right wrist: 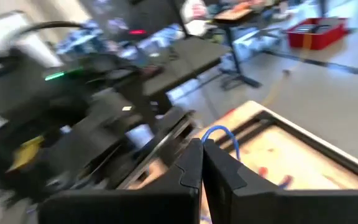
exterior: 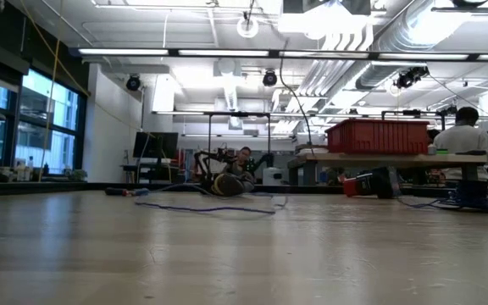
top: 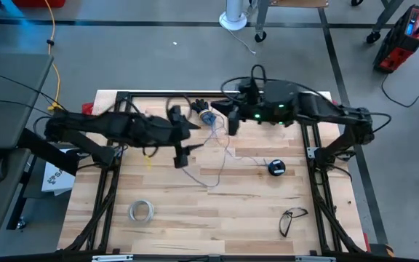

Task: Coil cords
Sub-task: Uncoil the blue wire from the black spool

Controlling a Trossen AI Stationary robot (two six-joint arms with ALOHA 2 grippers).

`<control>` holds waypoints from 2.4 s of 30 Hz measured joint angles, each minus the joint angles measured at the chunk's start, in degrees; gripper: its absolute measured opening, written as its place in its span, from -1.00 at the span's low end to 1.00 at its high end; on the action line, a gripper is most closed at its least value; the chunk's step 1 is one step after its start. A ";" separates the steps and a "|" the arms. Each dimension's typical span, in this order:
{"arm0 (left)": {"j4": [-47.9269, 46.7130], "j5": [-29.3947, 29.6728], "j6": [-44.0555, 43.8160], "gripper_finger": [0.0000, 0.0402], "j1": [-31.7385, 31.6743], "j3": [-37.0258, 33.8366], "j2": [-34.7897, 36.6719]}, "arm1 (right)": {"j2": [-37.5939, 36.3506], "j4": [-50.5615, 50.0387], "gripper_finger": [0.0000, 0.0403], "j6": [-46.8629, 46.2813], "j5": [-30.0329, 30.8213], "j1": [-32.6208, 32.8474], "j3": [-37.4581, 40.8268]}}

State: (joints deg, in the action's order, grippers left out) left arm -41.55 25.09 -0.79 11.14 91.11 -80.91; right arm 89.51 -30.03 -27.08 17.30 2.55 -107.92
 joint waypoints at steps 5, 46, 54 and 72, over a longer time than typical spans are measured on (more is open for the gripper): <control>3.11 3.20 -5.25 0.26 1.19 0.00 -2.71 | 2.55 0.63 -1.00 0.10 10.71 0.14 0.00; 4.19 32.79 -25.65 -0.36 -2.56 0.00 -12.78 | 5.27 6.30 -1.00 10.07 12.48 0.07 0.00; 3.70 30.08 -25.56 -0.96 -3.31 0.00 -12.79 | 4.27 6.23 -1.00 12.45 12.60 -0.31 0.00; 13.00 -2.46 -28.87 -1.00 -1.47 0.00 3.79 | -9.80 -4.30 -0.55 19.07 -1.80 -1.55 -0.06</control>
State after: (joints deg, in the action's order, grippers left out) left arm -28.55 22.63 -29.65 9.68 91.11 -77.12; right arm 79.72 -34.33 -8.01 15.51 0.99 -107.98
